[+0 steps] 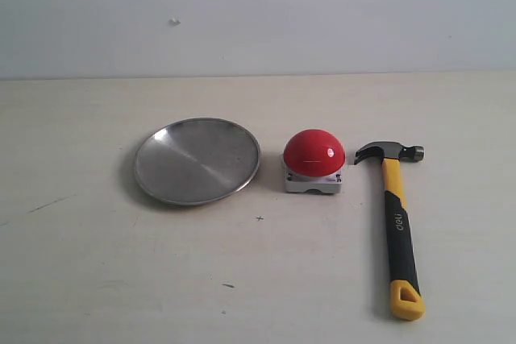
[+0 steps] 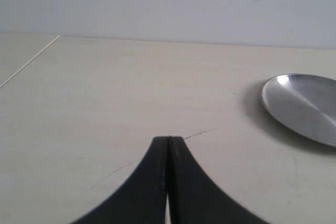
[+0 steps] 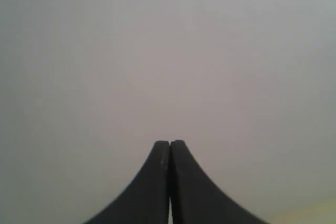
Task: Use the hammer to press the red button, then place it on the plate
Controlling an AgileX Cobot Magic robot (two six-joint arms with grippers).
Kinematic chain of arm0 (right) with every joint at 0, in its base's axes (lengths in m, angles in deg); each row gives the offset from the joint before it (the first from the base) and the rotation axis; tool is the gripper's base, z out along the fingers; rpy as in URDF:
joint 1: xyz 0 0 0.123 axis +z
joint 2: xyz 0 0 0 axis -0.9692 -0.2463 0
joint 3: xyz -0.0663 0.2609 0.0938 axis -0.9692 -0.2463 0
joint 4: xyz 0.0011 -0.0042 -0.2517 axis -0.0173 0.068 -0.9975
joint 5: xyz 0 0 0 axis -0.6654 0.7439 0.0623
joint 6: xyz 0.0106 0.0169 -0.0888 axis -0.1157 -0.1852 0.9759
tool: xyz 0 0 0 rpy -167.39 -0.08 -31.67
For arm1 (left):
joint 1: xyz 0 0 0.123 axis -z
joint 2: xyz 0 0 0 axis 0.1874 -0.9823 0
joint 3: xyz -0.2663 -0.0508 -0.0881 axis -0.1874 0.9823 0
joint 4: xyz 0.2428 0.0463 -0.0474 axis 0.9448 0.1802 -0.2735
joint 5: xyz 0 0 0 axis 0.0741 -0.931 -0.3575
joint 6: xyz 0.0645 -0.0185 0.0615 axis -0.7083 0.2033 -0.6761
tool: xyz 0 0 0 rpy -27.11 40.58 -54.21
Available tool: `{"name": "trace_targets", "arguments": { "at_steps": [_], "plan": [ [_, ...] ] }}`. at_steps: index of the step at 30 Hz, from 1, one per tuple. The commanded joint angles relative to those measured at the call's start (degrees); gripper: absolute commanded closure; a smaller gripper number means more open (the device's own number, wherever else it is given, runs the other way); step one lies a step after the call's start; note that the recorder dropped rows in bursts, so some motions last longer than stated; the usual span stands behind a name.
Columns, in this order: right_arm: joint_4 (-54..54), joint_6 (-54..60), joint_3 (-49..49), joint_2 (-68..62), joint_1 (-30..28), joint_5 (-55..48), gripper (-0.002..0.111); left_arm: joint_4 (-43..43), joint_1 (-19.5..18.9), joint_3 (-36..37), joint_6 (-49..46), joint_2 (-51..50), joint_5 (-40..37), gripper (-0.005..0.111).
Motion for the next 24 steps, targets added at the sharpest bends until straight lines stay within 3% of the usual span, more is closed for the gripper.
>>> {"name": "trace_targets", "arguments": {
  "at_steps": [1,2,3,7,11,17,21,24],
  "plan": [
    [-0.18,2.96,14.16,-23.2,-0.17,-24.71,0.108,0.14,-0.15,0.12,-0.04,0.38,0.14,0.107],
    [-0.18,5.39,16.75,-27.33,-0.05,-29.03,0.108,0.14,-0.15,0.12,-0.04,0.38,0.14,0.107],
    [1.15,11.33,22.99,-36.62,1.06,-39.64,0.108,0.14,-0.15,0.12,-0.04,0.38,0.14,0.107],
    [5.52,18.74,33.51,-52.85,5.97,-53.71,0.108,0.14,-0.15,0.12,-0.04,0.38,0.14,0.107],
    [0.26,11.31,39.41,-63.22,11.13,-54.3,0.108,0.14,-0.15,0.12,-0.04,0.38,0.14,0.107],
    [0.16,8.15,44.15,-71.85,11.14,-53.11,0.099,0.14,-0.15,0.12,-0.04,0.38,0.14,0.107],
    [0.25,8.0,48.98,-77.39,11.14,-58.09,0.088,0.14,-0.15,0.12,-0.04,0.38,0.14,0.107],
    [0.02,6.88,52.29,-81.11,11.14,-62.84,0.068,0.14,-0.15,0.12,-0.04,0.38,0.14,0.107]
  ]
}}
